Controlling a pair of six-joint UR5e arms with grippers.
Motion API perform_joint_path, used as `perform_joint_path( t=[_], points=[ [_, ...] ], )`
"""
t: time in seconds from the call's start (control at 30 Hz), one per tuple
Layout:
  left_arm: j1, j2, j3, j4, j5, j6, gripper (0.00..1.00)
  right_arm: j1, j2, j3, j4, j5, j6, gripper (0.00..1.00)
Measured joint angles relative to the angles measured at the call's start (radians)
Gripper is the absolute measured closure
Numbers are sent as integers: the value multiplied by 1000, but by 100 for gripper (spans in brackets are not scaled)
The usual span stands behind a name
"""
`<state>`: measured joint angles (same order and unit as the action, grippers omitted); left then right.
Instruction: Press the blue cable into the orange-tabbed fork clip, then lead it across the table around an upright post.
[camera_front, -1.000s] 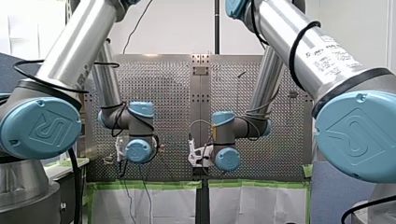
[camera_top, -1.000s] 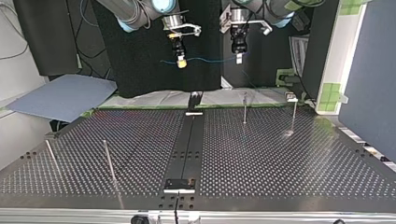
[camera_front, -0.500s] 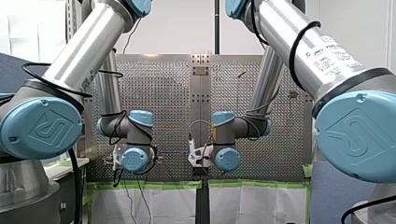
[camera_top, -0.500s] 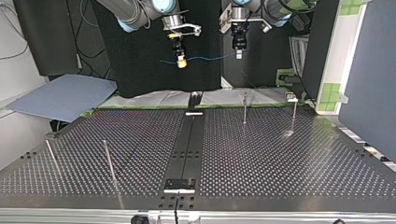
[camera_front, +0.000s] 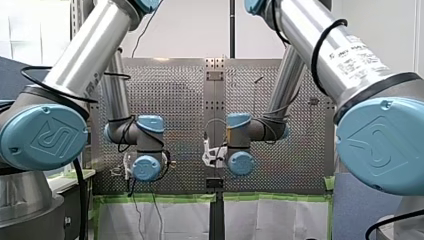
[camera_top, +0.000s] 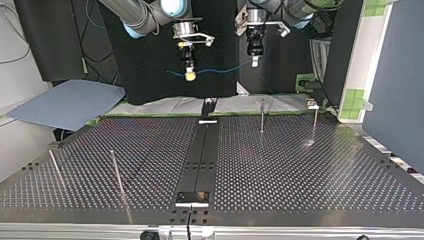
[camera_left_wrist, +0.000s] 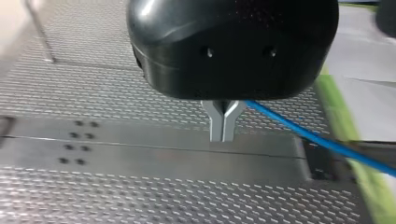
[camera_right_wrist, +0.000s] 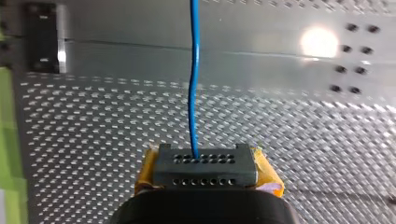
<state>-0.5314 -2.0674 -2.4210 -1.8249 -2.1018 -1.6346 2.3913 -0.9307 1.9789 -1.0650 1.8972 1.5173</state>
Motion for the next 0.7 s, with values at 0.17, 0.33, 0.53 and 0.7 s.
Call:
perform_joint_path(
  t=[0.17, 0.33, 0.53, 0.7],
  points=[
    [8, 33, -11, 43, 14, -42, 100, 5, -22, 0, -27, 11, 35, 100],
    [19, 10, -11, 84, 7, -84, 100, 6, 12, -6, -71, 8, 56, 100],
    [39, -41, -7, 138, 6, -136, 100, 7, 63, -24, -124, 3, 65, 100],
    [50, -82, 1, 179, 5, -155, 100, 7, 107, -50, -167, -8, 67, 100]
  ],
)
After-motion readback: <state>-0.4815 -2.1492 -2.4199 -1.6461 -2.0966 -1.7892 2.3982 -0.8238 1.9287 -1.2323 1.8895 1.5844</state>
